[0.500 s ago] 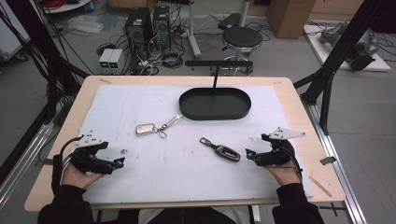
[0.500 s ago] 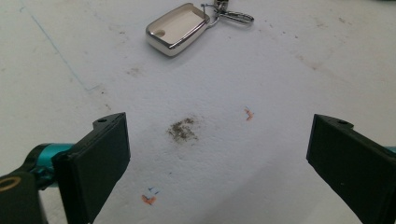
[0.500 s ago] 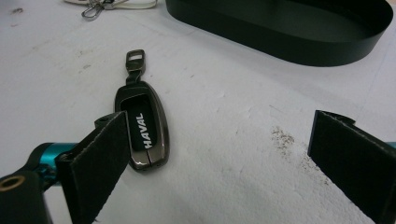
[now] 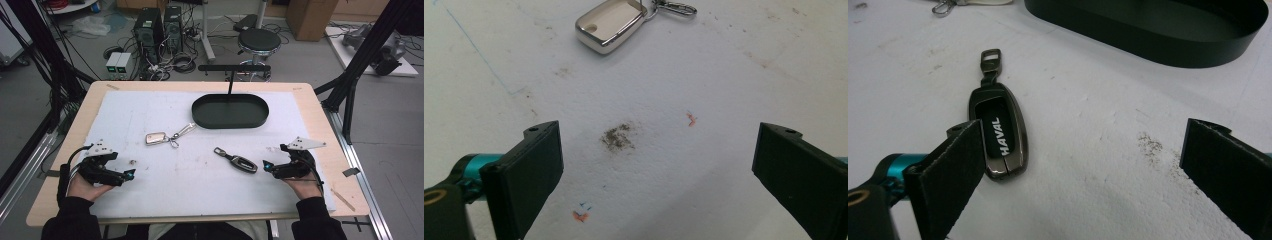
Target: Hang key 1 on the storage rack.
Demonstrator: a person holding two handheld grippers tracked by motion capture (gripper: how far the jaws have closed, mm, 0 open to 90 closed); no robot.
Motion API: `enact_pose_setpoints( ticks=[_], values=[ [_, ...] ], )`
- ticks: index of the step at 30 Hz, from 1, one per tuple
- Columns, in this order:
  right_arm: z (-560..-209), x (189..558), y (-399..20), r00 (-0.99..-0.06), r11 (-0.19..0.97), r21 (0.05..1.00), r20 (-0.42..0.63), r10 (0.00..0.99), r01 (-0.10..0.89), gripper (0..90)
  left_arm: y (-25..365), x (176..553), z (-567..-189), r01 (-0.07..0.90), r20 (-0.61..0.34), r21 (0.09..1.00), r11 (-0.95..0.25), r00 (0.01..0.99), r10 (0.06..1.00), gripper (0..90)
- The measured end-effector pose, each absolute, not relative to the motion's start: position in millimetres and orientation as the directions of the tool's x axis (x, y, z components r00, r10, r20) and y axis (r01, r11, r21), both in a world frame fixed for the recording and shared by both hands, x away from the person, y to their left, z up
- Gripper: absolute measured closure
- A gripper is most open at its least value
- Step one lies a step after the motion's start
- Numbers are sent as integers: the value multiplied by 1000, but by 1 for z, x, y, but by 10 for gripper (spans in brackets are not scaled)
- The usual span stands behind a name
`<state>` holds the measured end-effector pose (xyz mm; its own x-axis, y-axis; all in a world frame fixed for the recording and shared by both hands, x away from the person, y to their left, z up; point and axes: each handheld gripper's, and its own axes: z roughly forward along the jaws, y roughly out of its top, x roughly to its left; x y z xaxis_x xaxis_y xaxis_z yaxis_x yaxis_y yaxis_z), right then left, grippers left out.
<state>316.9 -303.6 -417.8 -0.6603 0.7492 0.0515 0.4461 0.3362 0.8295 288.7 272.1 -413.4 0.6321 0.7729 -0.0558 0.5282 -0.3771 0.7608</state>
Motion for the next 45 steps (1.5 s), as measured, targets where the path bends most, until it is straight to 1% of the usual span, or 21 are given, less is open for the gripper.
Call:
enact_pose_setpoints(
  ticks=[11, 13, 18, 24, 30, 37, 45],
  values=[
    [-419, 316, -301, -660, 345, 826, 43, 750, 446, 32, 277, 292, -407, 525, -70, 775, -352, 624, 778, 66],
    [-419, 316, -300, -660, 345, 828, 39, 750, 441, 32, 278, 292, -402, 516, -58, 782, -350, 619, 783, 66],
    [-419, 317, -298, -662, 348, 825, 41, 748, 445, 32, 279, 295, -397, 514, -49, 771, -377, 637, 769, 66],
    [-422, 317, -294, -673, 367, 816, 36, 739, 447, 31, 275, 306, -392, 512, -35, 757, -406, 652, 757, 66],
    [-424, 319, -290, -678, 384, 805, 30, 734, 452, 32, 265, 326, -380, 506, -26, 738, -446, 683, 730, 71],
    [-425, 320, -292, -672, 380, 807, 29, 740, 453, 31, 248, 344, -363, 484, 15, 706, -517, 720, 694, 72],
    [-424, 320, -294, -674, 375, 811, 32, 738, 450, 31, 232, 361, -354, 473, 17, 694, -544, 743, 669, 72]
  ],
)
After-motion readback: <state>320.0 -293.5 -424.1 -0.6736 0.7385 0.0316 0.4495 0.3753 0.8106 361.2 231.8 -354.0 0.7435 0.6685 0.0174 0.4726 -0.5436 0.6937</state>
